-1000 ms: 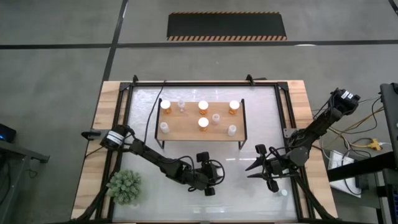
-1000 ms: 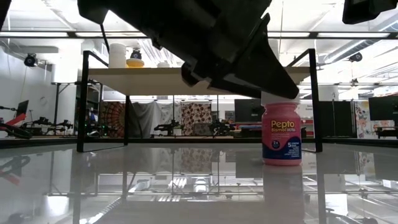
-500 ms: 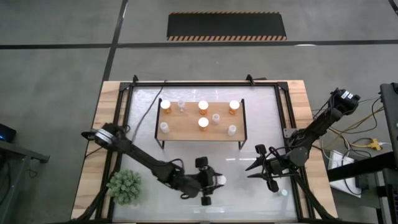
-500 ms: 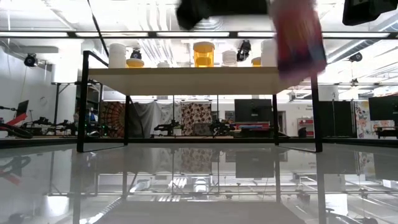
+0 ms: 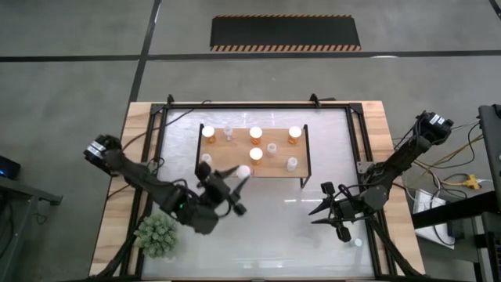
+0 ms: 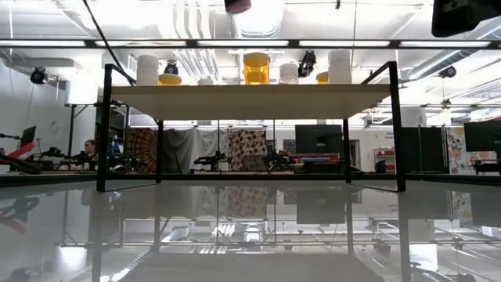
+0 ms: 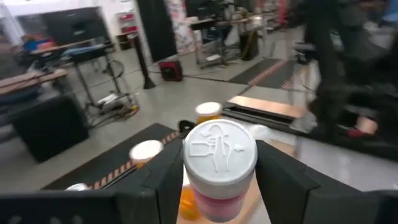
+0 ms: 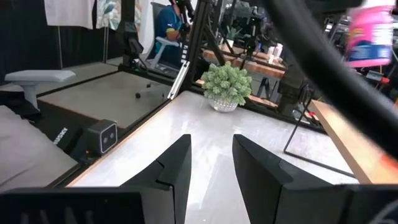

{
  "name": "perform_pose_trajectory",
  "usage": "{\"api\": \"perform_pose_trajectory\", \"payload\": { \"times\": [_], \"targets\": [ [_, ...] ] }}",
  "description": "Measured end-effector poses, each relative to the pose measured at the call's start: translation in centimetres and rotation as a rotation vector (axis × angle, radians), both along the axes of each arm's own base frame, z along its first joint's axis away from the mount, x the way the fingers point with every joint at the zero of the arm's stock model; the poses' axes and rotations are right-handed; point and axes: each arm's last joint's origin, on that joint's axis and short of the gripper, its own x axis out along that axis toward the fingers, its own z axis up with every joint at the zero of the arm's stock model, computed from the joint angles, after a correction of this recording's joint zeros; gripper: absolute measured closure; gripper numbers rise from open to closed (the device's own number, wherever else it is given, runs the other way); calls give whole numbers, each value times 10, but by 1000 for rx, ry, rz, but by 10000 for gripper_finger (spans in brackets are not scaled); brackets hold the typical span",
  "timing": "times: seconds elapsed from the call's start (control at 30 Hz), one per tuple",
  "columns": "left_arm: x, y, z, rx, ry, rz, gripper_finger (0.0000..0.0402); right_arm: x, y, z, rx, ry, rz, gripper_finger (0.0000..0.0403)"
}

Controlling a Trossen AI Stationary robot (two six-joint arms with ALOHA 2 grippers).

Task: Pick and place medicine bottles onto shelf by color
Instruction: Put the pink pill bottle on the shelf

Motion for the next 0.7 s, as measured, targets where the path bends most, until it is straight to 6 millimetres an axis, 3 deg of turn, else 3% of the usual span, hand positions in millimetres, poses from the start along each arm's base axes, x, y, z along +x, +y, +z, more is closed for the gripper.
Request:
{"api": "perform_pose_trajectory", "payload": {
  "times": [0.4,0.7],
  "targets": [
    [-1,52,-36,39,96,155,246,0,0,-1,-1,6,-1,294],
    [-18,59,-23,-41,71,100,246,0,0,-1,-1,6,-1,294]
  ]
}}
